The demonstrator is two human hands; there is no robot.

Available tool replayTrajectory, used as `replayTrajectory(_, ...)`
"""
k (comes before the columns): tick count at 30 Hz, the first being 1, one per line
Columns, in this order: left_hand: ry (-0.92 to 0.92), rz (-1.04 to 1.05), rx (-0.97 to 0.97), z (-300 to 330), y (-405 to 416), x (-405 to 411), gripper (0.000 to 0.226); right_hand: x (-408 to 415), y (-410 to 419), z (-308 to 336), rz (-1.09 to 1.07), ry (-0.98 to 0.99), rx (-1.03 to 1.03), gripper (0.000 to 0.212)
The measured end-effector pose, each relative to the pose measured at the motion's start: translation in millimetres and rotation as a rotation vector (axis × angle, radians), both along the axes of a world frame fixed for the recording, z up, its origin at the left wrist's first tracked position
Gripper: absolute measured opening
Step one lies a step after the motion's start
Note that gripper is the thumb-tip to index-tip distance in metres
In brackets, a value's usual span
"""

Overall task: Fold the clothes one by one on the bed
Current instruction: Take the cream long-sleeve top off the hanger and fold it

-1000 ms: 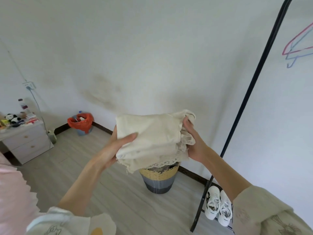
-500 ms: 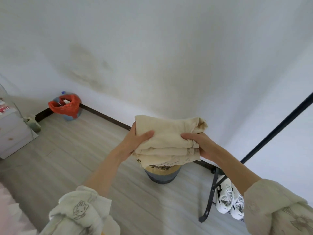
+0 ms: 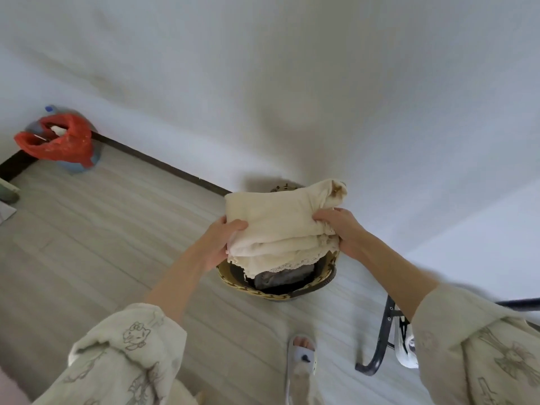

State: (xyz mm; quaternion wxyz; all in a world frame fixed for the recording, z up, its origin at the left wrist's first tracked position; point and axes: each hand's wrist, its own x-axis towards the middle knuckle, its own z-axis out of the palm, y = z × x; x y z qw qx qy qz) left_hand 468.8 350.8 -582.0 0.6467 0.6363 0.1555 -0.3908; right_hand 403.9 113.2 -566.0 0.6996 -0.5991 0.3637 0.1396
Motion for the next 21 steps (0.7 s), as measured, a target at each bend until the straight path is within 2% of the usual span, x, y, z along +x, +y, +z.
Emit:
replayTrajectory(2,0.04,-0.018,0.01,-55.1,-10.4,20.7,0.065,23.7,-11.7,-46.0,-0.009,0.042,-0.01,0.012)
replayTrajectory(5,0.09,-0.026,0.044,-126.7,-20.8,34.3,0.075,48.8,-21.4,-116.5,-0.032,0.096,-0.033,0.023)
replayTrajectory(9,0.238,-0.104,0.176,-250.6,-25.5,44.6,0.092,65.6,-17.0,-227.6,0.026,0.309,-0.068,0.032)
replayTrajectory(13,0.291,-0.073,0.309,-325.4,-32.7,44.6,0.07,68.7,-15.4,-303.1,0.064,0.494,-0.072,0.043)
replayTrajectory(17,0.253,0.01,0.322,-386.8,-43.7,69.1,0.055,103.5,-20.4,-367.4,0.069,0.5,-0.087,0.045)
replayTrajectory(21,0.1,0.025,0.343,-423.3,-56.7,102.4,0.058,141.0,-27.1,-415.8,0.102,0.379,-0.179,0.048)
